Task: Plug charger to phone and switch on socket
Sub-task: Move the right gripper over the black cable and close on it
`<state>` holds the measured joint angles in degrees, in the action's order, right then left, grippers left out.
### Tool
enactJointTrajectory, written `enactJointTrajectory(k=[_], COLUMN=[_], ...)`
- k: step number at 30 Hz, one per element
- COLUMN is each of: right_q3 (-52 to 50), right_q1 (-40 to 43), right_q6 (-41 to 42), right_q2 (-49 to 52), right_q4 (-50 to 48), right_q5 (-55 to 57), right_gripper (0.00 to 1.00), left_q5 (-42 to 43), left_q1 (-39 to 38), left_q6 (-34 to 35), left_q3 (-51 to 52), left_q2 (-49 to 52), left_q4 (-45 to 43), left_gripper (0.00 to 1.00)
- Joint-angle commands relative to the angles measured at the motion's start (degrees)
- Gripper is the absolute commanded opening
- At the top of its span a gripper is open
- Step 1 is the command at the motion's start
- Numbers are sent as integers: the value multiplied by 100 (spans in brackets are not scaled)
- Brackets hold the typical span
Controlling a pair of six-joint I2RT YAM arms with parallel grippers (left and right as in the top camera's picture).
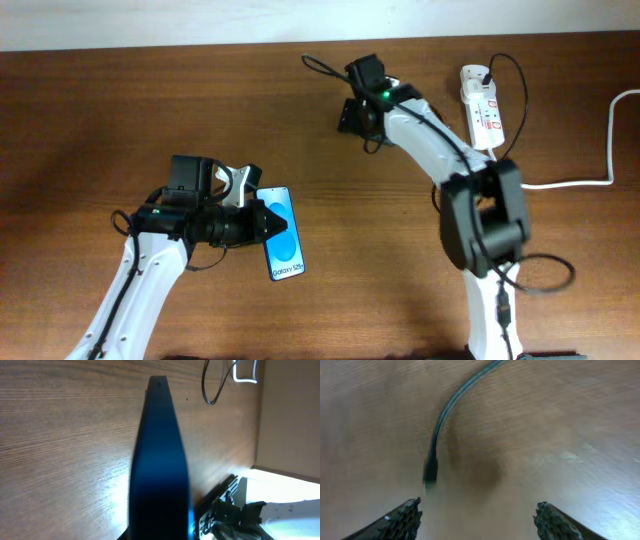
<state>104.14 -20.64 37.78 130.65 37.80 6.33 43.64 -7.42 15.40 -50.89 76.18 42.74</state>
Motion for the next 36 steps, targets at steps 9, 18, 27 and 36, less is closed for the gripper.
enactJointTrajectory(k=[9, 18, 27, 36], right_q3=[352, 350, 352, 356], right_q1=[190, 31, 46, 219], right_q6=[365, 472, 450, 149], right_q2=[883, 951, 949, 28], right_q4=[-1333, -765, -649, 737], right_q5=[-184, -662, -1126, -892], right_gripper=[66, 45, 14, 4], left_q5=[-317, -319, -317, -295], left_q1=[-2, -2, -2, -2], left_q6=[304, 304, 304, 323], left_q3=[-131, -131, -131, -131], left_q2=[-129, -129, -129, -129], left_q4=[-24, -66, -63, -59], left_gripper=[0, 0, 0, 0])
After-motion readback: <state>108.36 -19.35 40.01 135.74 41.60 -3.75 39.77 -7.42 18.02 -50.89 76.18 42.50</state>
